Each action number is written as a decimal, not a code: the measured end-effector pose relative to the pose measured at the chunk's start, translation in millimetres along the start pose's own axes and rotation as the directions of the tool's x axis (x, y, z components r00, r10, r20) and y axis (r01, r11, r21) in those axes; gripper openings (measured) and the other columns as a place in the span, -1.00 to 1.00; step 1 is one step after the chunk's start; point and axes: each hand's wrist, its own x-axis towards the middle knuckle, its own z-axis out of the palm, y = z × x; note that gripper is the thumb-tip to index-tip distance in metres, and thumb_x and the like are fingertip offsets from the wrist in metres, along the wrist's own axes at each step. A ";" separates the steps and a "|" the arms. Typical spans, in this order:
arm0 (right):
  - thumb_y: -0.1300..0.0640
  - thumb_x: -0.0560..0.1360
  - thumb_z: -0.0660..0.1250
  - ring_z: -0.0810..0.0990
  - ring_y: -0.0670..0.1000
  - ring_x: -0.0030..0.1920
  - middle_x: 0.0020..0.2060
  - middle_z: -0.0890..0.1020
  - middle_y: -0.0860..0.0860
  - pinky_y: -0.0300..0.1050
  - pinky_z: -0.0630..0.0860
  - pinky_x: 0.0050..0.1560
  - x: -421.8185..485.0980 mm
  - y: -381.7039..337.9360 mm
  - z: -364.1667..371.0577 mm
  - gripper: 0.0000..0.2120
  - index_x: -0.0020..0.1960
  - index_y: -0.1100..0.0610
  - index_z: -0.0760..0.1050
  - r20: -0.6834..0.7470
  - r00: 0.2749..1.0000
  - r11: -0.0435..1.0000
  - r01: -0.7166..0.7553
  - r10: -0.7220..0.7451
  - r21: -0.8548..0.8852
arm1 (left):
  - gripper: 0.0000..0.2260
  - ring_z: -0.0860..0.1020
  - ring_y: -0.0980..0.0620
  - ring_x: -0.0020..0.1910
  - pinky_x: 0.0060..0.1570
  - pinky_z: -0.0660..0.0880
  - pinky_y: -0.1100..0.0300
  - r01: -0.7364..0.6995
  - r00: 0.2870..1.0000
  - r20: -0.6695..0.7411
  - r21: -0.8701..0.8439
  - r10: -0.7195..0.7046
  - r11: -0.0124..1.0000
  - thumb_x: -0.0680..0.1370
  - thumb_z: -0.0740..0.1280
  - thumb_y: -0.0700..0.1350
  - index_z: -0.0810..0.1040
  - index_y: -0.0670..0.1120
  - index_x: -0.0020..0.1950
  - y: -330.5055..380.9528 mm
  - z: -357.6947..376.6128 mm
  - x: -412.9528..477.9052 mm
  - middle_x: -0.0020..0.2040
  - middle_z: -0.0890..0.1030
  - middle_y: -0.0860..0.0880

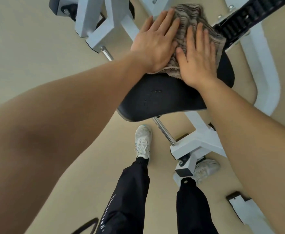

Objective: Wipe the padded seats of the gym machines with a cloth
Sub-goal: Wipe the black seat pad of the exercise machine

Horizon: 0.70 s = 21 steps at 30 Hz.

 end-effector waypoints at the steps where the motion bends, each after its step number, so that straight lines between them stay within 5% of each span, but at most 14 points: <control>1: -0.20 0.66 -0.14 -0.16 0.12 0.63 0.63 -0.12 0.13 0.16 -0.14 0.60 -11.6 -2.9 3.5 -0.34 0.64 0.12 -0.15 -0.015 1.000 1.000 -0.004 0.004 -0.001 | -0.42 -0.02 -0.12 0.62 0.56 -0.05 -0.08 0.007 1.000 -0.003 -0.008 -0.007 1.000 0.67 -0.12 0.12 0.00 -0.14 0.63 1.0 0.7 -13.1 0.64 -0.01 -0.17; 7: -0.18 0.67 -0.11 -0.08 0.20 0.62 0.62 -0.05 0.22 0.19 -0.02 0.59 -136.1 -45.5 30.8 -0.31 0.63 0.23 -0.10 0.030 0.988 0.984 0.151 -0.149 -0.090 | -0.45 0.02 -0.15 0.61 0.56 0.01 -0.09 0.068 0.998 -0.016 0.009 -0.068 0.998 0.71 -0.05 0.09 0.07 -0.19 0.62 20.4 17.5 -171.5 0.62 0.06 -0.19; 11: -0.18 0.66 -0.12 -0.08 0.13 0.63 0.63 -0.05 0.17 0.12 -0.04 0.60 -99.1 -31.5 24.8 -0.33 0.63 0.19 -0.10 0.035 0.967 0.962 0.256 -0.254 -0.093 | -0.45 0.04 -0.15 0.61 0.56 0.00 -0.09 0.096 0.994 -0.042 0.002 -0.096 0.995 0.70 -0.03 0.08 0.11 -0.18 0.62 20.8 17.4 -142.7 0.62 0.09 -0.19; 17: -0.15 0.66 -0.14 -0.08 0.13 0.63 0.63 -0.06 0.16 0.16 -0.05 0.59 2.2 11.9 5.0 -0.35 0.63 0.18 -0.12 -0.042 0.999 0.999 -0.020 0.018 -0.036 | -0.41 -0.08 -0.10 0.62 0.57 -0.15 -0.04 0.131 0.991 -0.011 -0.022 -0.131 0.991 0.68 -0.17 0.14 -0.02 -0.14 0.64 28.0 2.4 -12.8 0.64 -0.04 -0.17; 21: -0.15 0.66 -0.14 -0.01 0.18 0.62 0.62 0.00 0.21 0.18 0.00 0.59 -68.8 -0.7 20.5 -0.34 0.63 0.21 -0.07 -0.095 0.993 0.997 -0.079 0.077 -0.024 | -0.41 -0.06 -0.11 0.62 0.58 -0.12 -0.04 0.029 0.999 -0.018 -0.045 -0.030 0.999 0.70 -0.15 0.17 -0.01 -0.15 0.63 39.7 16.3 -68.6 0.63 -0.02 -0.18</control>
